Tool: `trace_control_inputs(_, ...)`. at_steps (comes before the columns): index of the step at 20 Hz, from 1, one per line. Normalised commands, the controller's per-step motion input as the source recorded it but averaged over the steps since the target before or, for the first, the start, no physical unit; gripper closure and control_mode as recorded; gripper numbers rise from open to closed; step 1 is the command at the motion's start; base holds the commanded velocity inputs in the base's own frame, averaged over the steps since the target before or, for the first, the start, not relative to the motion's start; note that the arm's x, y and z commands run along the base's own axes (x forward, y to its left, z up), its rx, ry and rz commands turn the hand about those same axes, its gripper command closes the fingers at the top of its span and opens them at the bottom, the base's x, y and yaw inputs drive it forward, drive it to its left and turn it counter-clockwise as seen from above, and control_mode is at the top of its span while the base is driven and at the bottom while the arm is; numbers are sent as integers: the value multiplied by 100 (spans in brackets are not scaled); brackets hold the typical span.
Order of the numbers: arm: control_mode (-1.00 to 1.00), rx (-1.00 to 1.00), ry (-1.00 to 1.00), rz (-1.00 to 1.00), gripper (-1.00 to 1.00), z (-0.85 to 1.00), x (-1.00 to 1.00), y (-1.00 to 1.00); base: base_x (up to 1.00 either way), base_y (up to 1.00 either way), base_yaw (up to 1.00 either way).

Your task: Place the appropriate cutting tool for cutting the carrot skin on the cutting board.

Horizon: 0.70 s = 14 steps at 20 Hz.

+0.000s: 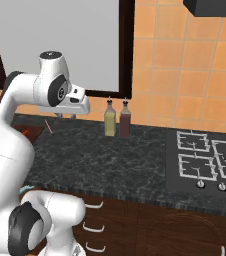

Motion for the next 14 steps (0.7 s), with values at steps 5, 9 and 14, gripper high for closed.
trace_control_inputs(5, -100, -1, 0, 2, -100, -13, -54, 42, 0, 0, 0)
trace_control_inputs(9, -100, -14, 13, -1, -100, -70, -16, 100, 0, 0, 0)
trace_control_inputs(14, -100, -11, 16, -1, -100, -76, -14, 100, 0, 0, 0)
